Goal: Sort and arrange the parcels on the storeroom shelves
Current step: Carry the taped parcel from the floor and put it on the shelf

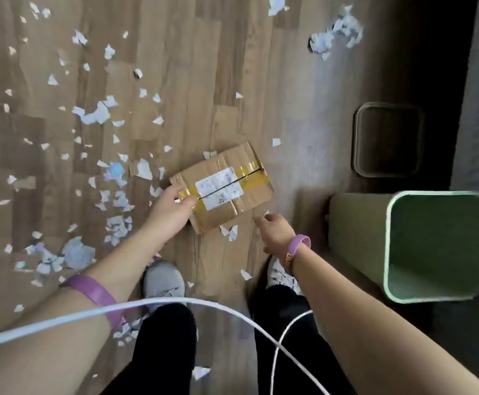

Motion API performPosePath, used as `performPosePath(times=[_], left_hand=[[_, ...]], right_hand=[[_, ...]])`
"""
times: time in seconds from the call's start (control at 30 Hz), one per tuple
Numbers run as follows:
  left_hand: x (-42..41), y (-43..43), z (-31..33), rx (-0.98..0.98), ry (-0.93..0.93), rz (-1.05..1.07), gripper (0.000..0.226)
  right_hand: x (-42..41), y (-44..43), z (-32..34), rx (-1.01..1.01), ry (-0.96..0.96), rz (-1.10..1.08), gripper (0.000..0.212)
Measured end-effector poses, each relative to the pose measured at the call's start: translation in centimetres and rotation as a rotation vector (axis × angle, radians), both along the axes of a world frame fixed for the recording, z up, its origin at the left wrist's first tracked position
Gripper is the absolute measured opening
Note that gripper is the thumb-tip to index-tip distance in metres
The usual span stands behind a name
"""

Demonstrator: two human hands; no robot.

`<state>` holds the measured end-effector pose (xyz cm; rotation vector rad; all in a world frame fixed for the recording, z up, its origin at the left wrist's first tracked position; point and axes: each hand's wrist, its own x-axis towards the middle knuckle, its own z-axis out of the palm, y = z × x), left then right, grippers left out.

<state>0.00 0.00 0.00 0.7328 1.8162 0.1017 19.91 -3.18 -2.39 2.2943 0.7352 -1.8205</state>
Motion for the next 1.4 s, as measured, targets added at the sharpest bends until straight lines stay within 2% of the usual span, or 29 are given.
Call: performPosePath(times=[0.13,0.23,0.37,0.5,0.63,0.83,0.93,1.03,1.17,1.3,1.4], left_hand=[[-0.2,1.6,-8.1,0.127,0.120,-0.219,0.053],[-0.7,2.7,-12.5,0.161,0.179,-0.339,0.057],[-0.8,3.5,-14.1,0.130,0.135,-0.387,0.059],[-0.8,4.0,-12.1,0.036,0.094,-0.283,0.064],[-1.1,4.7,-5.3,-0.005,0.024,-0.149,0.068],[0.9,6.9,10.6,0.004,-0.150,0.079,0.061],[3.4,8.7,19.5,0.035,-0.228,0.175,0.056],[6.5,10.7,29.3,0.073,-0.243,0.229,0.047],[10.6,13.7,41.2,0.129,-0.240,0.264,0.047],[13.8,17.0,48.7,0.178,-0.219,0.321,0.042],[15.3,19.9,52.2,0.179,-0.259,0.331,0.028]], right_hand=[[-1.3,-1.8,-8.1,-0.134,0.011,-0.150,0.046],[-2.5,-2.1,-11.1,-0.160,0.091,-0.359,0.055],[-3.8,-2.0,-12.5,-0.065,0.176,-0.529,0.055],[-4.4,-1.2,-10.4,-0.011,0.200,-0.615,0.046],[-3.9,0.7,-3.8,0.052,0.194,-0.598,0.043],[-1.1,7.0,12.1,0.303,0.114,-0.459,0.031],[1.7,10.8,21.1,0.411,0.101,-0.426,0.038],[4.7,14.1,30.7,0.488,0.107,-0.379,0.044],[8.5,17.6,42.7,0.572,0.110,-0.335,0.047],[11.0,20.9,50.6,0.640,0.112,-0.298,0.051],[12.7,23.2,54.3,0.635,0.139,-0.317,0.056]])
